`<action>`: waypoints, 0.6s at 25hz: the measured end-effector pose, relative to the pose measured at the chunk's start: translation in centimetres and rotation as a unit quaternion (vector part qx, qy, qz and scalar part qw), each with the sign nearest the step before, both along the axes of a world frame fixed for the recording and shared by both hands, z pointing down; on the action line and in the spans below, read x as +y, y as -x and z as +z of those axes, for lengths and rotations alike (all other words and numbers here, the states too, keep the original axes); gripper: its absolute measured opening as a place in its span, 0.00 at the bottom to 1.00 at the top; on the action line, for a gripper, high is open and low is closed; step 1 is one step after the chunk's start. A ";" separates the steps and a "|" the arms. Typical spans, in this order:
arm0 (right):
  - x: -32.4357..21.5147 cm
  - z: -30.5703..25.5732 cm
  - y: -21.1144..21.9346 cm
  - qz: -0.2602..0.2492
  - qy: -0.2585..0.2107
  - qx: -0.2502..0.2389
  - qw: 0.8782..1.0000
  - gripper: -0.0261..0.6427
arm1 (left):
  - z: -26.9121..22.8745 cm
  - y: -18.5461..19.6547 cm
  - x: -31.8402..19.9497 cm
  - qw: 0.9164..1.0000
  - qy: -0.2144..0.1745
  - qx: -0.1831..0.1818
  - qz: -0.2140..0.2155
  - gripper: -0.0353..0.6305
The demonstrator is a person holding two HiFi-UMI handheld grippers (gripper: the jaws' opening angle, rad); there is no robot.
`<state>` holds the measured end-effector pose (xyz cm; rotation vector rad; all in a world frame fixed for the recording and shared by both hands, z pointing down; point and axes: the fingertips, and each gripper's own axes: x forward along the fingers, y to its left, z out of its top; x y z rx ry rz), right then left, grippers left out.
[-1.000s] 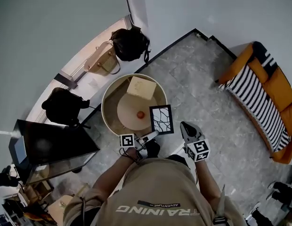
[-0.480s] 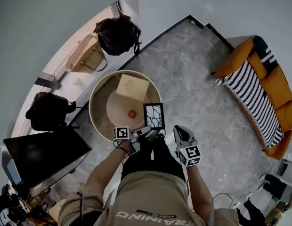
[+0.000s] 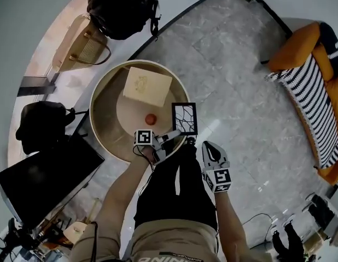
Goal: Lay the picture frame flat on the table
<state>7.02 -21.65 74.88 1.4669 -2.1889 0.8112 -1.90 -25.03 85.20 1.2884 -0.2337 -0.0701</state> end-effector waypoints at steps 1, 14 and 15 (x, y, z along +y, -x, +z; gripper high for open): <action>-0.1 1.3 -0.7 0.012 0.006 0.001 1.000 0.05 | 1.1 -0.1 -0.1 1.000 0.003 -0.007 0.003 0.16; -2.0 7.8 -2.4 0.023 0.026 -0.015 0.999 0.05 | 6.7 1.7 -3.4 0.997 0.068 -0.010 -0.017 0.16; -2.1 8.0 -2.2 0.019 0.027 -0.018 0.999 0.05 | 6.8 1.8 -3.5 0.998 0.068 -0.009 -0.017 0.17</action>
